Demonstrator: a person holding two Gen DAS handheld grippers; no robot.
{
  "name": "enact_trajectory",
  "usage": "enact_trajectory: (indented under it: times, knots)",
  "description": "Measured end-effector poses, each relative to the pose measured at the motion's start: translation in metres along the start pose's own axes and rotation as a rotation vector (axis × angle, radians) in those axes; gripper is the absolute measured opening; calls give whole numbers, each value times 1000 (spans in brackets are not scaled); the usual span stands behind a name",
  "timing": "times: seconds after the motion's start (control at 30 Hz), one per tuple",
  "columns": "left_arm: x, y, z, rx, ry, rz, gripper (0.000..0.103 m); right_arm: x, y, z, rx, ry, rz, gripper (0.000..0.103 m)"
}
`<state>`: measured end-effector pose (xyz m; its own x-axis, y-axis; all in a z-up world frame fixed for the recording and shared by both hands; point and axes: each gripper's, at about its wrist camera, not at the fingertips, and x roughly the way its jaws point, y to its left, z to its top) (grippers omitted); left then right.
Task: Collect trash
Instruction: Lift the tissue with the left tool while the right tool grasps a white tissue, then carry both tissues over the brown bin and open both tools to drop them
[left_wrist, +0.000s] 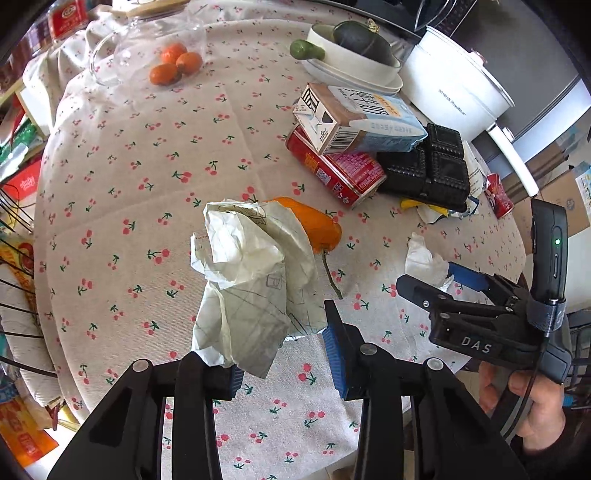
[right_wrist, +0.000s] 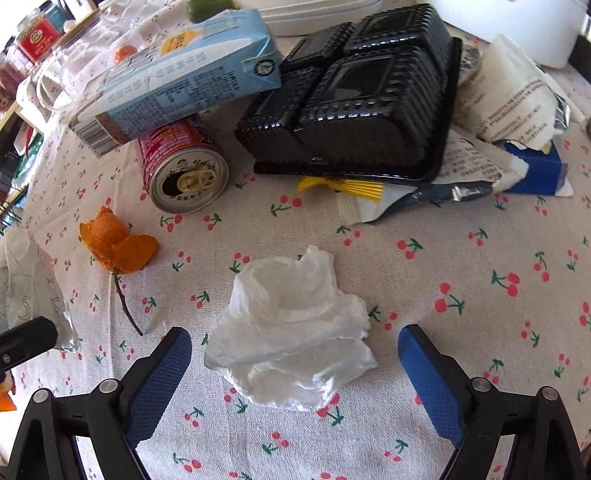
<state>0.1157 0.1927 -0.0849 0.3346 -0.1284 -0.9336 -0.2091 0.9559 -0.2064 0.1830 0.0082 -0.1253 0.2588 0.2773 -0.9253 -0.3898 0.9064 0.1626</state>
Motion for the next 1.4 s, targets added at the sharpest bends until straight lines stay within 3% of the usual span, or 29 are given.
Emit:
enact_trajectory:
  times: [0.1,0.17,0.2,0.37,0.53,1.0,1.4]
  knots:
    - [1,0,1,0,4,-2,39,4,12,-4,-79,-23,-84,86]
    - [2,-1,3,3,5,-5,39,7,19,-4,-130,-28,-121,77]
    - [3,0,4,-2,6,-6,39,7,21,-5,-146,-35,-117,75]
    - [2,-5,5,-26,5,-28,39,1,12,-5,-115,-38,-78,44]
    - [-2,-19,1,1,-3,-37,39,-17,-17,-7,3,-41,10,29]
    - [5,-62,-2,77,18,-64,39,-86,-87,-24,87,-135,-17,26]
    - [24,-144,-5,197,49,-98,39,-141,-155,-60,159,-189,-54,26]
